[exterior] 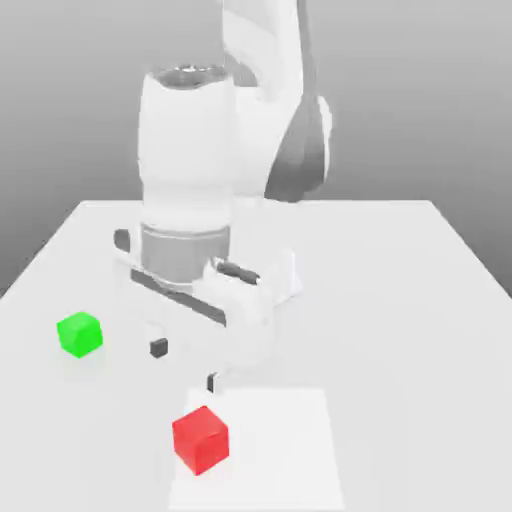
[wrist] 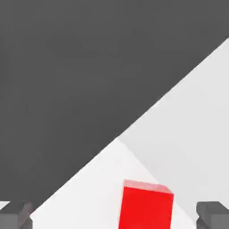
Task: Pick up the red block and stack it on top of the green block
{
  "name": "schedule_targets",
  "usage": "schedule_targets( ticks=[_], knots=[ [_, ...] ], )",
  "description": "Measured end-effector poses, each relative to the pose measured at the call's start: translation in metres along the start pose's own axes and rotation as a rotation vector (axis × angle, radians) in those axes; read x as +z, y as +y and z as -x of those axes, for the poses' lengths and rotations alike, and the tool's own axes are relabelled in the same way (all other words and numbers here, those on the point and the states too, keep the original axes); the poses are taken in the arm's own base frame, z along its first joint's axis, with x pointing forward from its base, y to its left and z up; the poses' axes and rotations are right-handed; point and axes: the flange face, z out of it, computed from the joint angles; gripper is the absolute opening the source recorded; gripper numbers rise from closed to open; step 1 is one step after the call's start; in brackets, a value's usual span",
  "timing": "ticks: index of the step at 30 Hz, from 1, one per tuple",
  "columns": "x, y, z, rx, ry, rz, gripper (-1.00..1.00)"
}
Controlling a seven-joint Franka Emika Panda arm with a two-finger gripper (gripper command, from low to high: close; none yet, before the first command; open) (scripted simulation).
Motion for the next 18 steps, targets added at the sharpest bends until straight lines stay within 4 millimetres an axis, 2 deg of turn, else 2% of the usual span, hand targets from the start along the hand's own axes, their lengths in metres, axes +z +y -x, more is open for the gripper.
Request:
schedule_targets(
  ticks=[6, 7, 13, 15, 18],
  knots=[
    [0.075, 0.011, 0.002, 0.04, -0.016, 0.037, 0.0],
    [0.084, 0.012, 0.002, 0.039, -0.016, 0.038, -1.0],
    [0.088, 0.013, 0.003, 0.039, -0.015, 0.036, -1.0],
    [0.077, 0.011, 0.002, 0.041, -0.016, 0.036, -1.0],
    [0.046, 0.01, 0.002, 0.04, -0.016, 0.036, -1.0]
  ],
)
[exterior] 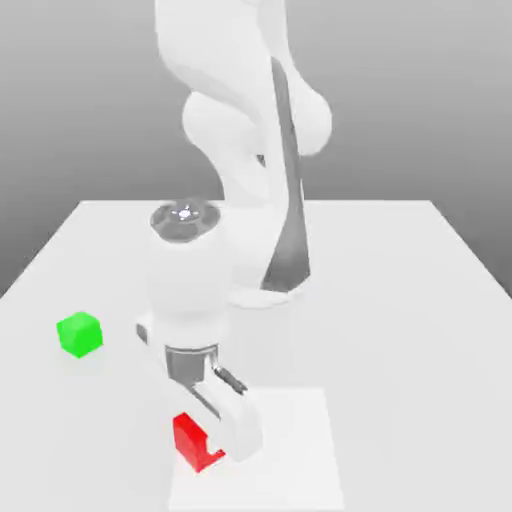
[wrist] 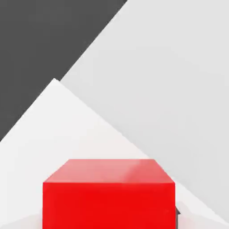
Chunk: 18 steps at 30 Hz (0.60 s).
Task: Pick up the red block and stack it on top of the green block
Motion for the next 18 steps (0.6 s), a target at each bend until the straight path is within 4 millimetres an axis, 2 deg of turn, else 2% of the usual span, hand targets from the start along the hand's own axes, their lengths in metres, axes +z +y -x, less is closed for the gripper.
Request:
schedule_targets(
  ticks=[1, 2, 3, 4, 5, 7, 9, 14, 16, 18],
  knots=[
    [-0.011, 0.001, 0.0, 0.0, 0.0, 0.0, -1.0],
    [-0.019, 0.005, -0.012, 0.029, 0.005, 0.002, -1.0],
    [-0.025, 0.013, -0.035, 0.088, 0.012, 0.003, -1.0],
    [-0.03, 0.026, -0.07, 0.18, 0.018, 0.005, -1.0],
    [-0.034, 0.04, -0.097, 0.254, 0.024, 0.007, -1.0],
    [-0.042, 0.076, -0.151, 0.421, 0.031, 0.011, -1.0],
    [-0.048, 0.11, -0.183, 0.548, 0.033, 0.012, -1.0],
    [-0.058, 0.206, -0.24, 0.874, 0.009, 0.004, -1.0],
    [-0.047, 0.217, -0.246, 0.917, 0.002, 0.001, -1.0],
    [-0.03, 0.22, -0.248, 0.927, 0.0, 0.0, -1.0]
  ],
)
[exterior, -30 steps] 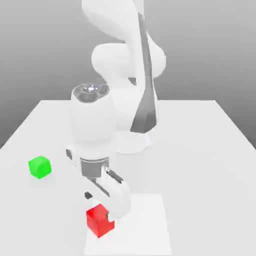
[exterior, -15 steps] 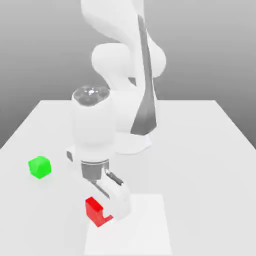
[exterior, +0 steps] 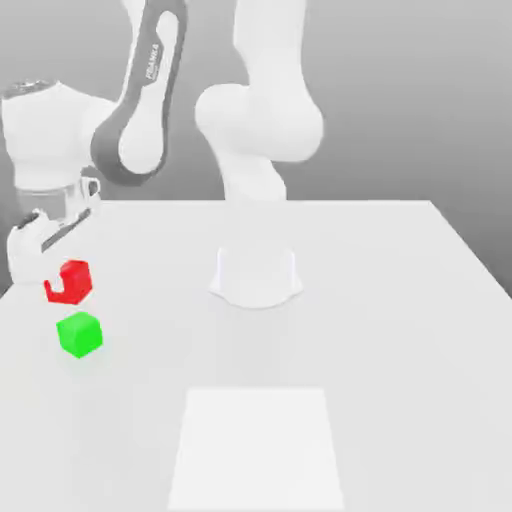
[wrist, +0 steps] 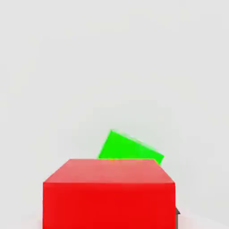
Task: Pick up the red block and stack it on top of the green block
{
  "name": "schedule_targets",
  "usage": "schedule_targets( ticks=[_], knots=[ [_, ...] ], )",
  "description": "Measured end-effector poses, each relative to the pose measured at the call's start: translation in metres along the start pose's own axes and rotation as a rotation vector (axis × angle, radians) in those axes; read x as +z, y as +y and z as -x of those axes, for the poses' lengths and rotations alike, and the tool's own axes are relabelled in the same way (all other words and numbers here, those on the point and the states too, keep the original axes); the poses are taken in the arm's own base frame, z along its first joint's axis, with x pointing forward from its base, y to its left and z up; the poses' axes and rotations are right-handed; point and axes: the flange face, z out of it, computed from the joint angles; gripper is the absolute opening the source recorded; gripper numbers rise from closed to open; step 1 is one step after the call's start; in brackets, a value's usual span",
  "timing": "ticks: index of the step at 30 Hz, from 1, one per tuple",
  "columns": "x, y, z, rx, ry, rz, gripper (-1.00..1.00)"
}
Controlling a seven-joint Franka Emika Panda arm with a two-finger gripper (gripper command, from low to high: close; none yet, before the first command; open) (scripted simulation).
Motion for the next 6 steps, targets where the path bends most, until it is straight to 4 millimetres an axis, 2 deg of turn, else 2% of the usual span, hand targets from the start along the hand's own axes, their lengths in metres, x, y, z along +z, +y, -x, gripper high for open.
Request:
schedule_targets(
  ticks=[3, 4, 6],
  knots=[
    [0.027, 0.001, 0.0, -0.001, 0.0, 0.0, -1.0],
    [0.033, 0.002, 0.0, -0.001, 0.001, 0.0, 1.0],
    [0.033, 0.002, 0.0, -0.001, 0.001, 0.0, 1.0]
  ],
)
